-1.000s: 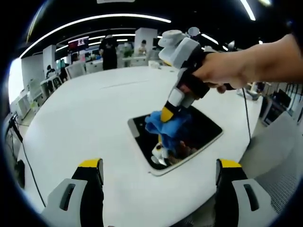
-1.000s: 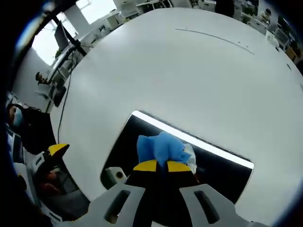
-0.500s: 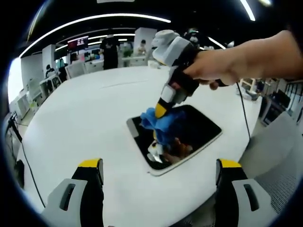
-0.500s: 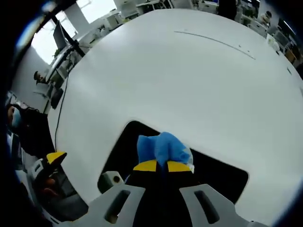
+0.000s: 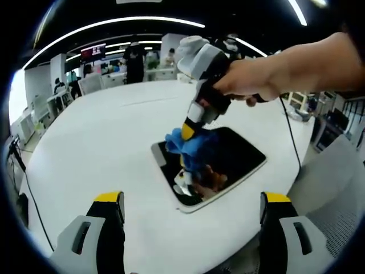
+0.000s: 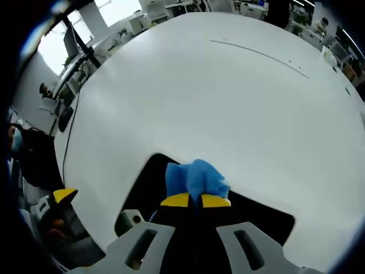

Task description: Wipe the mirror surface with the cleaning cloth until all visible marks leave the cleaned area.

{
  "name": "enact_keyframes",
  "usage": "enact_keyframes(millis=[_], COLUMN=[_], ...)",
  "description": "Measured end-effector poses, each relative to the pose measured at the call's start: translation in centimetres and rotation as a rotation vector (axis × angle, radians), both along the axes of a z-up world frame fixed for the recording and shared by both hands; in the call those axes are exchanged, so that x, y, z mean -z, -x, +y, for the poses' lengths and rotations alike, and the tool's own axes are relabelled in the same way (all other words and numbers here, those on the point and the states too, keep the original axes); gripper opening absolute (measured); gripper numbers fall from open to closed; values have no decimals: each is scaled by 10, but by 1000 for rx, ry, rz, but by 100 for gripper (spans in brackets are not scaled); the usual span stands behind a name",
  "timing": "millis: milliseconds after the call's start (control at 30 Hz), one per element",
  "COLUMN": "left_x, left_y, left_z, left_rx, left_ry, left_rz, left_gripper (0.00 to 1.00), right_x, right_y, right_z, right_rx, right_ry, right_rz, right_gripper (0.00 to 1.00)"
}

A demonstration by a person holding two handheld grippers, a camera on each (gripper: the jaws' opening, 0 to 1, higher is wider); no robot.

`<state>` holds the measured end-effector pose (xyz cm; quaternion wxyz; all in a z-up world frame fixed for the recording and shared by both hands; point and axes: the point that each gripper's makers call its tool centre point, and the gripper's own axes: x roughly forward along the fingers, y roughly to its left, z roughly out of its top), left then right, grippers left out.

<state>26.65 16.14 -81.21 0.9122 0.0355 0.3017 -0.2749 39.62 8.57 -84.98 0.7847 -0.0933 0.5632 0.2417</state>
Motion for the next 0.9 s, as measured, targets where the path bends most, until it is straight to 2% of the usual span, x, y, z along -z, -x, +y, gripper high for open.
enact_keyframes(millis=[333, 900], left_x=[0, 1], left_y=[0, -1], left_z=[-1, 2], left_rx=[5, -7], left_ry=[1, -6], left_rz=[0, 1], left_gripper=[99, 99], right_x=[-1, 3], right_y=[2, -2], right_z=[0, 0], right_rx=[10, -25], right_ry=[-9, -7], right_rz=[9, -8], right_gripper=[0, 0])
